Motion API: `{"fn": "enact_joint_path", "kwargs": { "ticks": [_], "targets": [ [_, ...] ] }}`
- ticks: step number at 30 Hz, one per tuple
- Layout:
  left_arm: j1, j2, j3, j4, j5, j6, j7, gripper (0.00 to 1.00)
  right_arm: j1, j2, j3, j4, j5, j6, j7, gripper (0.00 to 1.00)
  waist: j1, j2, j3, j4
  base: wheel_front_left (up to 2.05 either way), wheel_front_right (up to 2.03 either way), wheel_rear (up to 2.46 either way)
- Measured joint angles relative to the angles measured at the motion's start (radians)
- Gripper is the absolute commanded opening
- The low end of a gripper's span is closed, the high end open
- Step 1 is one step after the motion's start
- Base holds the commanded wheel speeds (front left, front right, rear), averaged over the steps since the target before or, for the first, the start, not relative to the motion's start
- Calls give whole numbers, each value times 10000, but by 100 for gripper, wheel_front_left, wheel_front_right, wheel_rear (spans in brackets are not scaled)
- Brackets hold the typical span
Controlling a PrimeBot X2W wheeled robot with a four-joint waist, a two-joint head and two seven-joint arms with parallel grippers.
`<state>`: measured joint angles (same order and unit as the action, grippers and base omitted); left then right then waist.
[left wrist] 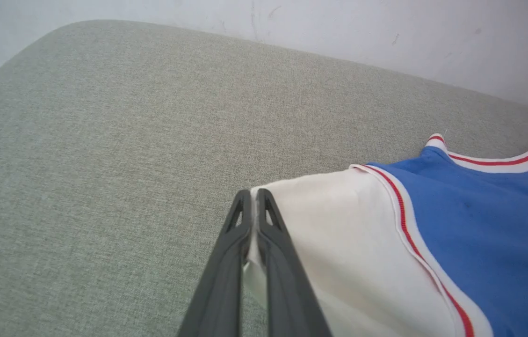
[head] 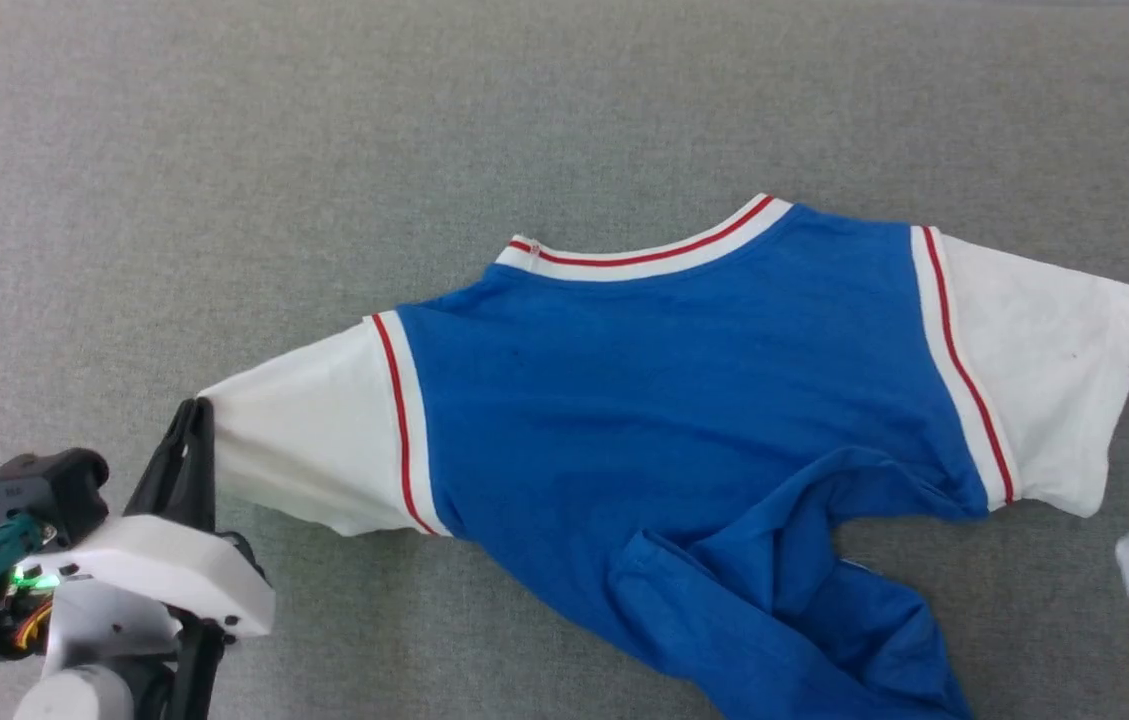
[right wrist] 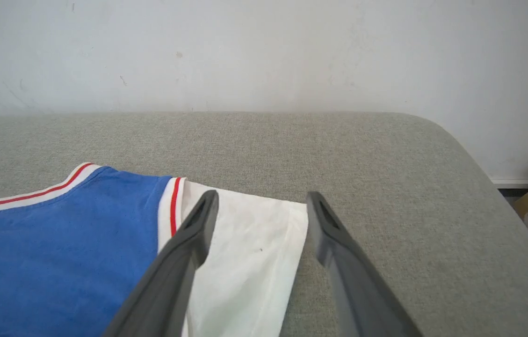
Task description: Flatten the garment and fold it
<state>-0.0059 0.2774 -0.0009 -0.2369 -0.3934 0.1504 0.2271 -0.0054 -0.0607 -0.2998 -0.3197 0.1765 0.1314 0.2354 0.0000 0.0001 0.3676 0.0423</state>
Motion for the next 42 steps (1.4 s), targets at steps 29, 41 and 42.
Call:
{"fn": "enact_joint_path", "kwargs": {
  "ticks": [29,41,42],
  "targets": [
    [-1251,-165,-725,12,-196,-267,-38,0,-3428,-1847,-167,2732,1022,-12,5101,0,1,0,1570,382,0,0,0],
    [-3126,500,-963,213,-25,-901,119,0,-4440,-1519,932,1776,1657,0,3323,0,0,0,161,-16,0,0,0],
    [-3468,629,-991,307,52,-980,209,0,-4667,-1530,1074,1751,1672,0,3212,0,0,0,1,-57,0,0,0]
  ]
}}
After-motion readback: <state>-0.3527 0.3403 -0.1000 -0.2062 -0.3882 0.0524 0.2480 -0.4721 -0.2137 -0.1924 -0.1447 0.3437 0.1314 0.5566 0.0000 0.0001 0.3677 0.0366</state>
